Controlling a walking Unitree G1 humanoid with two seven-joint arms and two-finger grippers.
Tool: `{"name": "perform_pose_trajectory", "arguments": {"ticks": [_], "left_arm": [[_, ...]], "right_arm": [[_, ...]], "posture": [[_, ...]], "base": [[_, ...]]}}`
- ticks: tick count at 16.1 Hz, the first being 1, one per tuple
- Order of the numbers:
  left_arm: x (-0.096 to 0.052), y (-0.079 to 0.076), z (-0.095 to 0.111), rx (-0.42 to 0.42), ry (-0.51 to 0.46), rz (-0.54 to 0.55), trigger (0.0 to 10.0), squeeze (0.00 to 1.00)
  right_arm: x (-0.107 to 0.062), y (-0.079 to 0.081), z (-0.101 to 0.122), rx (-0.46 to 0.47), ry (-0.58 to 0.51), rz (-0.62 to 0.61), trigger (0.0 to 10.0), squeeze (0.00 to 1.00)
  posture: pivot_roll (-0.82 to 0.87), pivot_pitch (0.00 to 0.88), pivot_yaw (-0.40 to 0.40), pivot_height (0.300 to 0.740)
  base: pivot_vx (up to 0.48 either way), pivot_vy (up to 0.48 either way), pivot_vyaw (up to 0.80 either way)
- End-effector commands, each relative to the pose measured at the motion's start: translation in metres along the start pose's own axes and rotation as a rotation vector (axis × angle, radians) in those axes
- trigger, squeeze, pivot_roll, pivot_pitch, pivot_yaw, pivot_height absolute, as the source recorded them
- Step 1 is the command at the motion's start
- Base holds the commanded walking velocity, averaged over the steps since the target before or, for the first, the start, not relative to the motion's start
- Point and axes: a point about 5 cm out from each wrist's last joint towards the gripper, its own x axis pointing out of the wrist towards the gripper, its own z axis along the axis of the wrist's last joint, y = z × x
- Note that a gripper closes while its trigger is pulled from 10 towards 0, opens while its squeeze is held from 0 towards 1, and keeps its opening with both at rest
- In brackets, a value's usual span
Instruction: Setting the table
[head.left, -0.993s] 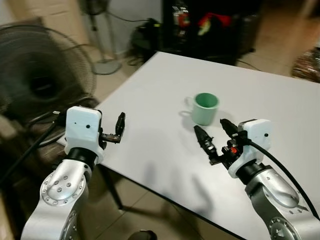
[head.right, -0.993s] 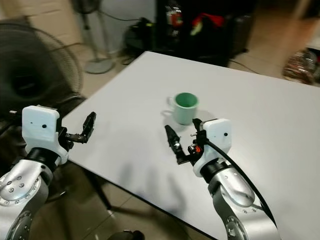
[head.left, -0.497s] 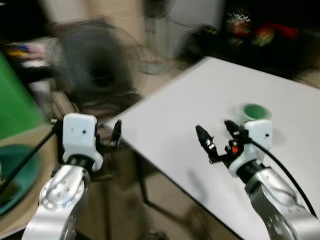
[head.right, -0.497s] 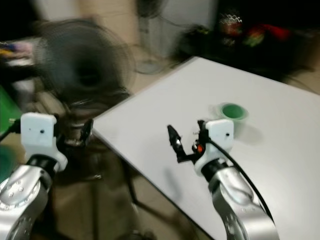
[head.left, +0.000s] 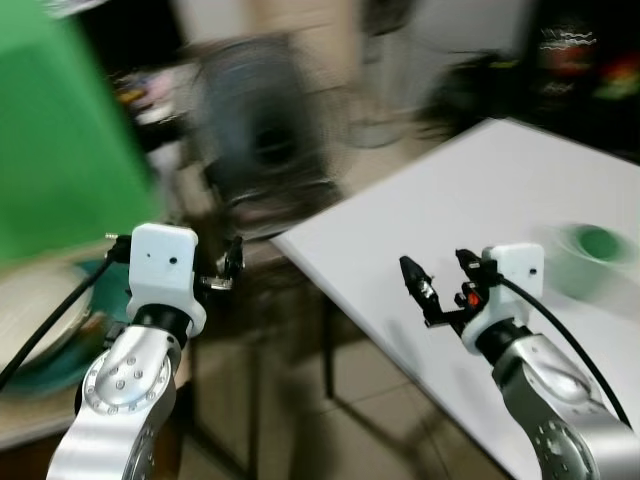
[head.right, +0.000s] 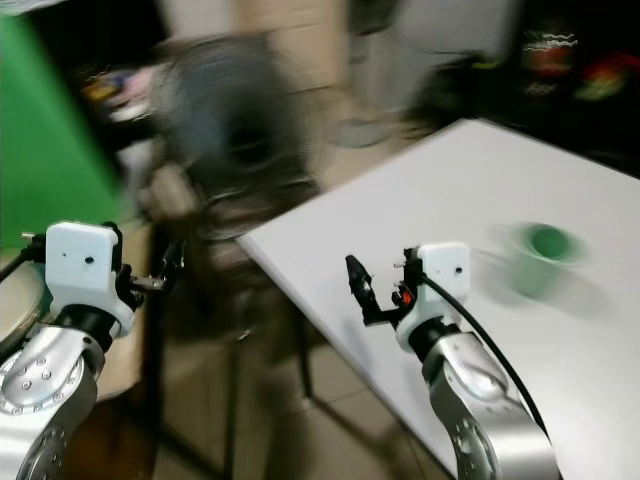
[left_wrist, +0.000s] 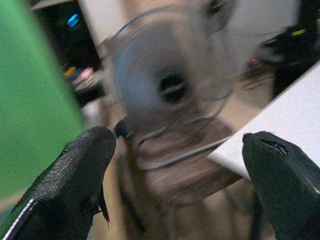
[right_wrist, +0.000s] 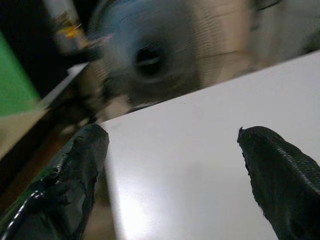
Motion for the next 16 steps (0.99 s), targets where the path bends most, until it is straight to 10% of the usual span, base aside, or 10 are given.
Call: {"name": "perform_pose_trajectory", "arguments": {"ticks": [1, 10, 16], "left_arm": [[0.001, 0.003, -0.002, 0.002, 0.014, 0.015, 10.0, 1.00], [-0.003, 0.003, -0.003, 0.005, 0.022, 0.024, 10.0, 1.00], [-0.001, 0.004, 0.000, 0.039, 0.012, 0.033, 10.0, 1.00]], "right_arm": [[0.002, 0.004, -0.001, 0.001, 0.010, 0.018, 10.0, 1.00], [0.011, 0.009, -0.001, -0.036, 0.036, 0.095, 10.0, 1.00], [0.017, 0.010, 0.000, -0.046, 0.029, 0.114, 10.0, 1.00]], "posture": [[0.00, 0.010, 0.073, 0.740], [0.01, 0.014, 0.056, 0.740], [0.02, 0.003, 0.060, 0.740]], "base": [[0.000, 0.330, 0.00], [0.000, 0.360, 0.18], [0.000, -0.301, 0.80]]}}
